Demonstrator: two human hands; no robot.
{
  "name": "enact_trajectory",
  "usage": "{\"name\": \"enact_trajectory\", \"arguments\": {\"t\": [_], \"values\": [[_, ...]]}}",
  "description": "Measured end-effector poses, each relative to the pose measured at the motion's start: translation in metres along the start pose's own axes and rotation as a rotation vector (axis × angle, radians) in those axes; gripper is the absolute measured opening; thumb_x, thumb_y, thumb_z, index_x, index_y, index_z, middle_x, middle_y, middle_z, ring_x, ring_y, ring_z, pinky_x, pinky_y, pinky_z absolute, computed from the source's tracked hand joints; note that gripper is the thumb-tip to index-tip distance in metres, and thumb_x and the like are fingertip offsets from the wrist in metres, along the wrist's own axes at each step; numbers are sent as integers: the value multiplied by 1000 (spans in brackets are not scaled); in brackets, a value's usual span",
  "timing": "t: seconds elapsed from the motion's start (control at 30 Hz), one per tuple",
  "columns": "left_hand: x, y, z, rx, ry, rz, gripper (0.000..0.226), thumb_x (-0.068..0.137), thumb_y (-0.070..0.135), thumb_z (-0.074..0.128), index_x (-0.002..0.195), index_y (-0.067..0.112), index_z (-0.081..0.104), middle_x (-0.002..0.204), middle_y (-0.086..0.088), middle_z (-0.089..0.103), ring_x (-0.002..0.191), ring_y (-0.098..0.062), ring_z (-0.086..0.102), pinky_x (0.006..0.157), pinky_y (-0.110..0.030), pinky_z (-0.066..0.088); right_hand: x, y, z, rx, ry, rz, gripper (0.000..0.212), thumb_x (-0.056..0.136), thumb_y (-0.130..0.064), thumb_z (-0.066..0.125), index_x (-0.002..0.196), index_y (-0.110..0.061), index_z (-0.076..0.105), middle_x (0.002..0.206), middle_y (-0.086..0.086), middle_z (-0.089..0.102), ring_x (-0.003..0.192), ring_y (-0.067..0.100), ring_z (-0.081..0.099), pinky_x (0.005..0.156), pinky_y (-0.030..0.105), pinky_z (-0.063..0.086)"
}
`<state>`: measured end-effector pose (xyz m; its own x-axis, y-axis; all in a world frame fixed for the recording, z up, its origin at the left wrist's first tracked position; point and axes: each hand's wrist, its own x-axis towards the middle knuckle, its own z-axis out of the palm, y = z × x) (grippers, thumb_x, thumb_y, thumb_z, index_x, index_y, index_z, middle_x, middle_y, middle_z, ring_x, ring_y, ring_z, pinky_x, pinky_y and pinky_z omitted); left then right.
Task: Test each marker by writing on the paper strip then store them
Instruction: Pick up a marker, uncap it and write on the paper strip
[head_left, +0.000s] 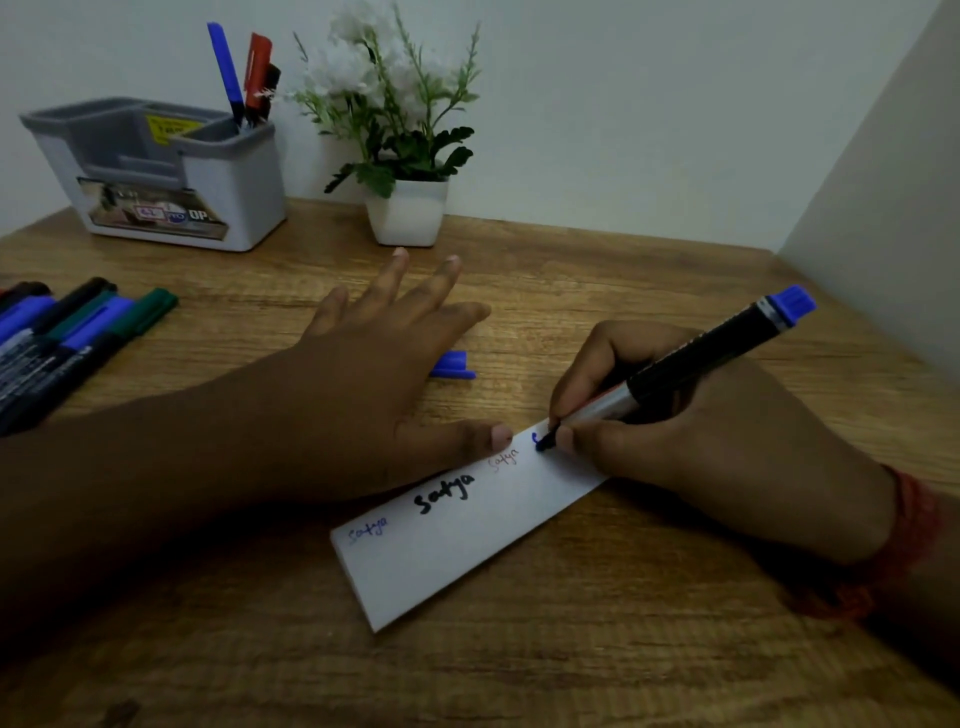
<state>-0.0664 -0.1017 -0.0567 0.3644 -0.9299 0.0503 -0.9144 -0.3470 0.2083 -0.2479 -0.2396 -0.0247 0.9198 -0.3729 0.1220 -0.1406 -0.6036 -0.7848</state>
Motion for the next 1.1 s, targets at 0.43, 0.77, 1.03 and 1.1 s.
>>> {"name": "enact_trajectory", "arguments": {"t": [0.43, 0.77, 1.03, 1.1], "values": [[1, -1, 2, 10, 32, 8, 104, 54, 98, 16, 145, 51, 0, 156, 19, -28, 141, -11, -32, 115, -53, -4, 4, 5, 1, -8, 43, 6, 10, 75, -10, 76, 74, -17, 68, 71, -3, 70, 60, 0, 58, 51, 12, 43], [1, -1, 1, 31, 34, 15, 103, 56, 97, 15, 145, 50, -3, 155, 18, -30, 140, -13, -34, 116, -53, -5, 4, 4, 0, -8, 66, 9, 9, 74, -8, 73, 73, -14, 67, 70, -1, 69, 58, 0, 56, 48, 12, 42], [0, 0, 1, 31, 29, 14, 104, 55, 97, 14, 146, 50, -4, 155, 17, -31, 140, -13, -34, 116, -53, -5, 5, 6, 0, -13, 88, 17, 12, 76, -7, 75, 74, -15, 67, 68, -6, 68, 60, -2, 57, 51, 11, 42], [0, 0, 2, 32, 31, 15, 104, 55, 97, 13, 146, 50, -5, 155, 17, -31, 140, -13, -34, 116, -53, -5, 5, 6, 0, -17, 92, 22, 11, 76, -7, 75, 74, -15, 67, 67, -8, 67, 59, -2, 57, 51, 11, 42]]}}
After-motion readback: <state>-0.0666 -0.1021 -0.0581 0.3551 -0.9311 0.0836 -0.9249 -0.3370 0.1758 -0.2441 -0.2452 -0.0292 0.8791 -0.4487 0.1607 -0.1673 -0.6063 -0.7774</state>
